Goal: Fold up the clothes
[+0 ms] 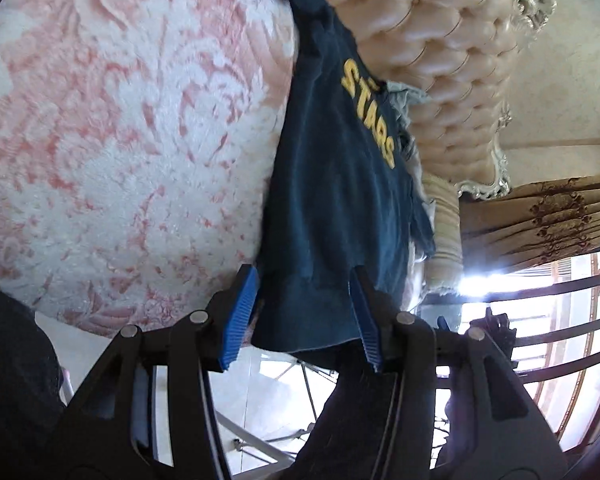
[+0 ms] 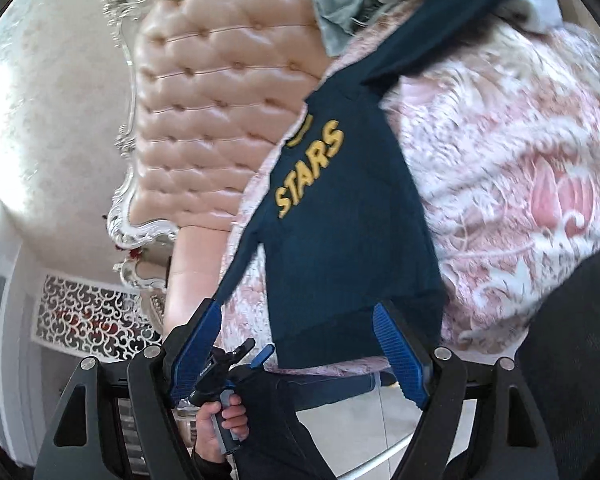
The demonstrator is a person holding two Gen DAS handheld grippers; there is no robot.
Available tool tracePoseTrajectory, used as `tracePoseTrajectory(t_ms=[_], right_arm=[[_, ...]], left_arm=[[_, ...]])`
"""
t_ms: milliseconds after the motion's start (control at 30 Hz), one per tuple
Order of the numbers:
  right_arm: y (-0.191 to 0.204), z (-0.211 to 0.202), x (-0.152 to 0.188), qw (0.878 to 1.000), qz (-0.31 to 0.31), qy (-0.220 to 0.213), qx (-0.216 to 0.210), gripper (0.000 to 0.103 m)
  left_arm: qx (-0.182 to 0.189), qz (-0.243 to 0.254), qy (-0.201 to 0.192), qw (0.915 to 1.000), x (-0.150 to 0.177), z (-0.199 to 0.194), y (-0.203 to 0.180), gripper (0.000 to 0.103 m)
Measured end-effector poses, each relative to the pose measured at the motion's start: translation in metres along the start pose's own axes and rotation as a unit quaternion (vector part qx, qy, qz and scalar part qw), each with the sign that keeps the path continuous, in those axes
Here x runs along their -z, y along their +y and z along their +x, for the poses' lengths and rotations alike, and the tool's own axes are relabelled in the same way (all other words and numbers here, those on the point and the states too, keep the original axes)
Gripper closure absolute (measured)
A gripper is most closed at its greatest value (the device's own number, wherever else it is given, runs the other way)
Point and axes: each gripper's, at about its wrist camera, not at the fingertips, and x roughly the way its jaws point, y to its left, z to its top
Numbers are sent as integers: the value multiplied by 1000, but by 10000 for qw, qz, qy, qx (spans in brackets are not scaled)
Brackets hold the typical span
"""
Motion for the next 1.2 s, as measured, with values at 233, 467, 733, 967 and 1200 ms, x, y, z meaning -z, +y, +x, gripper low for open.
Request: tracePoseTrajectory(t_ms=[233,467,733,967,1200], right_arm=[[-11,21,7,9951,-57,272,946,23],[-37,51,14,9867,93,622,1501,23],[-50,68,22,9840,110,821,1578,23],[-51,72,21,9877,91,711,1388,39],[-29,60,20,9897,-323,538,1283,93]], left_arm=[[-123,283,465,9984,8,25,-3,53],[-94,187,565,9982,6,32,2,83],[-26,27,555,9985,5,29,9,83],[42,-54,553,9984,5,26,12,82],[4,313,550,9980,9,22,-10,92]])
